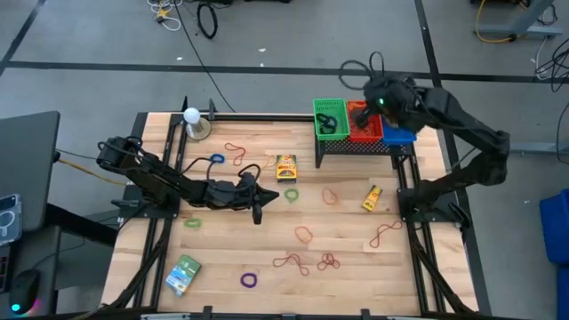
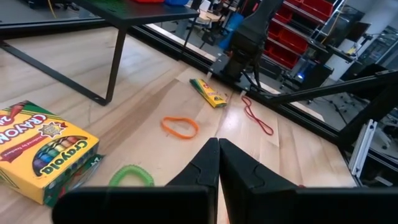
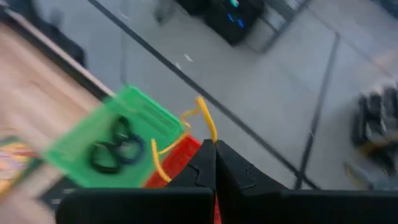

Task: Pick & Place Office Desk Supplies
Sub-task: Put the yellow rubber band into the red bin

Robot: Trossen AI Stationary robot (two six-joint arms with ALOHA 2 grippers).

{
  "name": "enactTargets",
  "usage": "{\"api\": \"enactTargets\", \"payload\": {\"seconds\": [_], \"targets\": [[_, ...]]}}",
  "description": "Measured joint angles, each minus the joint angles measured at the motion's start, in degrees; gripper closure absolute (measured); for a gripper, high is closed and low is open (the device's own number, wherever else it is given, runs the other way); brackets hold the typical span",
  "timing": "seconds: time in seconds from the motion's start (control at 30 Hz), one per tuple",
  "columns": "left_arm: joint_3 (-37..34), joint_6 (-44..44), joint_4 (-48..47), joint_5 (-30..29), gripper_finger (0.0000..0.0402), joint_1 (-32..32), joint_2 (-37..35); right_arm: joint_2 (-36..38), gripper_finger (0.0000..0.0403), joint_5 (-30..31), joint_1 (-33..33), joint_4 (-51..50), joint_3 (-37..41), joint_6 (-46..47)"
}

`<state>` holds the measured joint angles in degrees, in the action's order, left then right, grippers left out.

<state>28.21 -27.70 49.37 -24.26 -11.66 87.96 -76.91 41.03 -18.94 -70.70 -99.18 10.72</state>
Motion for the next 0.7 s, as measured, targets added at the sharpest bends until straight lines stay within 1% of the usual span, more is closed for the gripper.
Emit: {"api": "enactTargets", "payload": {"seconds": [0.17,0.3,0.47,0.53,0.6,0.7], "targets": [[0.0,-0.42,-0.4,-0.19,0.039,0.02,0.0,-0.01,0.0403,-5.25,-9.71,0.12,5.27,-0.13],[0.0,-0.83,-0.4,-0.19,0.039,0.0,0.0,-0.01,0.0403,-9.82,-14.83,0.68,11.94,-0.05],[0.0,-0.93,-0.4,-0.25,0.039,0.02,0.0,-0.1,0.0401,-14.28,-17.62,3.92,20.25,0.36],[0.0,-0.99,-0.4,-0.63,0.039,0.02,0.0,-0.1,0.0393,-14.33,-18.07,4.84,22.0,0.84],[0.0,-1.54,-0.38,-0.82,0.039,0.02,0.0,-0.1,0.0375,-14.31,-18.07,5.2,22.72,1.65],[0.0,-2.69,-0.37,-0.8,0.039,0.13,0.0,-0.1,0.0337,-13.99,-18.07,5.42,22.49,2.0]]}}
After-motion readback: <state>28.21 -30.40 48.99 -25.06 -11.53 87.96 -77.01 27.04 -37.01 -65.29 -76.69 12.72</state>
